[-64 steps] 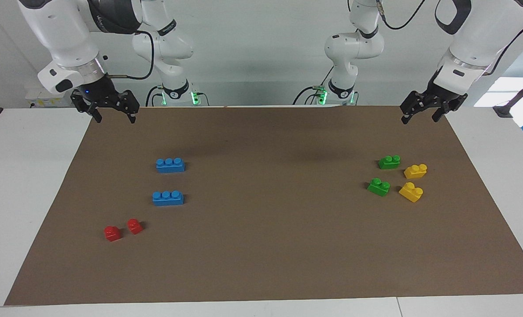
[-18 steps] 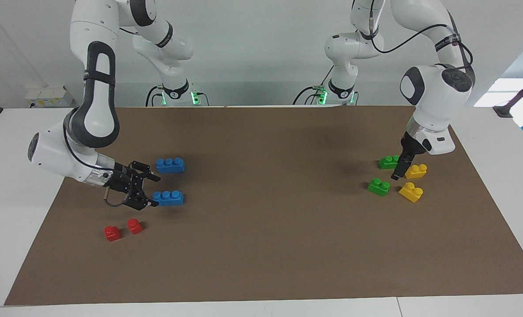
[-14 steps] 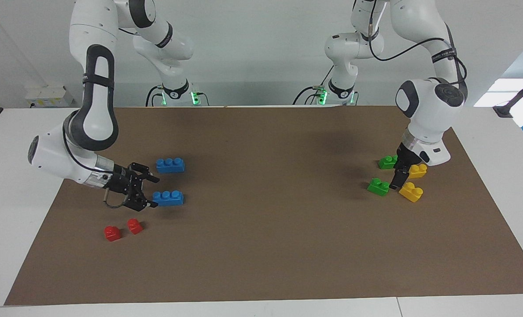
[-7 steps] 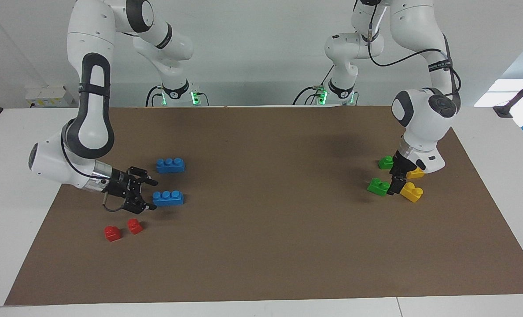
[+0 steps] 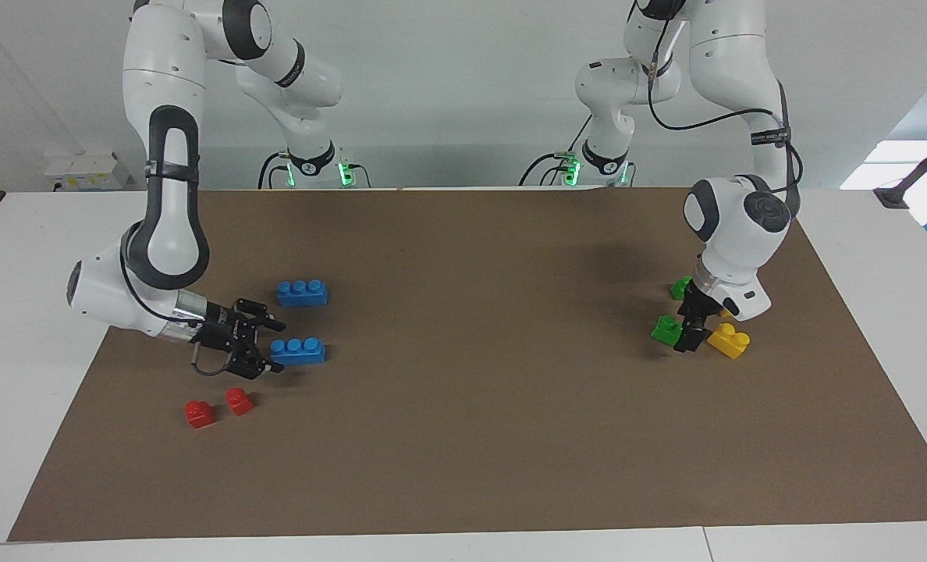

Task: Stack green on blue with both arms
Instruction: 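Grasp the green brick with the left gripper while the right gripper grasps the blue brick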

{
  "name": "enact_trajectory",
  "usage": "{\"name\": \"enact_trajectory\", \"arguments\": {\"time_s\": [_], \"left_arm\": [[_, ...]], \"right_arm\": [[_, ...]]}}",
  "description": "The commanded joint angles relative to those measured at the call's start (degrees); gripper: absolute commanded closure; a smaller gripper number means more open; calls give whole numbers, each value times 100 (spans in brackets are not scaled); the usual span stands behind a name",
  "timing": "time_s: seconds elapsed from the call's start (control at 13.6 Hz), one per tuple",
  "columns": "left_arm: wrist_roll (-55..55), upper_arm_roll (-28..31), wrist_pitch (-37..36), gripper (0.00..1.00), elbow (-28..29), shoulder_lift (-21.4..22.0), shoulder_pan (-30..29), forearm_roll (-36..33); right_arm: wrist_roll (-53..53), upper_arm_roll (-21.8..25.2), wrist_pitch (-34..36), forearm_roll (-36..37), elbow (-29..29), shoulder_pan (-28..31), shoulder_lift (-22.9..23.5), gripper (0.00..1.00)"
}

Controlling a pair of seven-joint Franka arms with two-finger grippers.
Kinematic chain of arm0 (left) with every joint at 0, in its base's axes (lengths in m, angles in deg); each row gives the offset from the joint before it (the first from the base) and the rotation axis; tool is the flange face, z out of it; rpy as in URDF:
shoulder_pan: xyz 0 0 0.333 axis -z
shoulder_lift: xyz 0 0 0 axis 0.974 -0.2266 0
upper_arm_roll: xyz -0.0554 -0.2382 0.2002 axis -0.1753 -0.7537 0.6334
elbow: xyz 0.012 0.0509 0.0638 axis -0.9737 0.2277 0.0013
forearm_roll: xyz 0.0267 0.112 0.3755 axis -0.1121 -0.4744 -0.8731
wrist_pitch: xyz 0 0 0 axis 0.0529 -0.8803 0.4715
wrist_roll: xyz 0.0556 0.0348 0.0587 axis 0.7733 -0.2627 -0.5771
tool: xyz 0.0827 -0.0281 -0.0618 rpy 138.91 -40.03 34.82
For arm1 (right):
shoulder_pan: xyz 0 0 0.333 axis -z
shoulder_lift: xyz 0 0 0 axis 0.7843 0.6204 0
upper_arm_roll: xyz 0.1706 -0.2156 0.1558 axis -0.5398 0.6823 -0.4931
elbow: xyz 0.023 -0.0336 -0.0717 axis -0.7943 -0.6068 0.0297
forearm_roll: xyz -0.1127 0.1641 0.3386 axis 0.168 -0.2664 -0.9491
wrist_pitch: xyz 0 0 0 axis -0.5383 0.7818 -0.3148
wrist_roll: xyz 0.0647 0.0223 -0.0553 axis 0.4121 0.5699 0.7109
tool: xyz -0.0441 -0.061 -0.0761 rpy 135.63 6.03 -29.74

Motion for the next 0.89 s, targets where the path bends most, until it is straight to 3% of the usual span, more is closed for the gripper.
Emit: {"name": "enact_trajectory", "arguments": {"time_s": [0.0, 0.22, 0.3, 0.37, 0.44, 0.59, 0.66, 0.81], "left_arm": [[-137, 5, 219, 5, 93, -44, 23, -8], [-137, 5, 228, 28, 93, -53, 14, -8], [-120, 5, 228, 47, 84, -53, 14, -17], [-94, 5, 228, 75, 67, -61, 5, -17], [-85, 5, 220, 95, 32, -61, 14, -17], [-93, -3, 167, 100, -30, -70, 14, -17], [-111, -4, 141, 100, -91, -96, 14, -17], [-120, -4, 114, 100, -162, -88, 23, -17]], "right_arm": [[200, -50, -272, -203, -325, 142, -111, 3], [191, -41, -378, -317, -449, 151, -146, 3], [183, -41, -396, -325, -466, 142, -155, 3], [139, -41, -387, -326, -467, 142, -155, 3], [130, -41, -370, -326, -458, 142, -164, 5], [138, -50, -352, -326, -467, 116, -164, 16], [199, -50, -335, -326, -493, 133, -172, 38], [235, -50, -360, -317, -484, 134, -173, 60]]}}
